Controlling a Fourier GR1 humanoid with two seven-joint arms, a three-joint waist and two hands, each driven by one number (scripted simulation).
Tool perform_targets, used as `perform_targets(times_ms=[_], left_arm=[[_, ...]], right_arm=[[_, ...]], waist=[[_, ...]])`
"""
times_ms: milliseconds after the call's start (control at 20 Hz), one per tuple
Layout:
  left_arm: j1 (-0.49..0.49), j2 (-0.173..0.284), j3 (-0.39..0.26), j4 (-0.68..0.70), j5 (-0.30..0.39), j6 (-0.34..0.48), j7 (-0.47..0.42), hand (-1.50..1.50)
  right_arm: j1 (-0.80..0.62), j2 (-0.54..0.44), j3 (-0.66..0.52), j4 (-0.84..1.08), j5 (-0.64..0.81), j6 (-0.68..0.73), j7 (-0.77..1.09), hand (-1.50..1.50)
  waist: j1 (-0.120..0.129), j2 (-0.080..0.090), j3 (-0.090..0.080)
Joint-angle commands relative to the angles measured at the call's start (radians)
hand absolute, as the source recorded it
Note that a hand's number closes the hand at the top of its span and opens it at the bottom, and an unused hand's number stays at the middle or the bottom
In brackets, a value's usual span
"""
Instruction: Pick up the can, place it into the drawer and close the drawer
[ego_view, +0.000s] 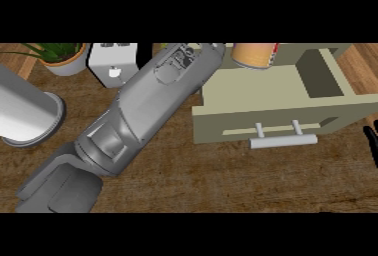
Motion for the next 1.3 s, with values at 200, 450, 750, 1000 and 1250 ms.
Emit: perform_targets(times_ms=[200, 450, 750, 1000, 1250], left_arm=[[0.025, 0.0, -0.093, 0.075, 0.052, 0.048, -0.087, 1.5], [0.025, 0.0, -0.152, 0.096, 0.076, 0.075, -0.105, 1.5], [0.058, 0.0, -0.207, 0.115, 0.087, 0.079, -0.153, 1.5], [0.061, 0.0, -0.209, 0.16, 0.109, 0.125, -0.174, -1.5], [0.032, 0.0, -0.235, 0.137, 0.142, 0.17, -0.12, -1.5]], right_arm=[[-0.026, -0.026, -0.032, 0.013, -0.026, 0.004, 0.013, -1.5], [-0.056, -0.002, 0.022, 0.038, 0.018, -0.009, 0.008, -1.5], [-0.073, -0.001, 0.021, 0.045, 0.022, -0.012, -0.015, -1.5], [-0.066, -0.031, -0.007, 0.019, -0.014, 0.006, 0.013, -1.5], [-0.062, -0.01, 0.035, 0.015, 0.024, -0.002, 0.012, -1.5]], waist=[[-0.029, 0.006, 0.001], [-0.042, 0.012, 0.001], [-0.037, 0.011, 0.001], [-0.05, 0.016, 0.0], [-0.058, 0.013, 0.001]])
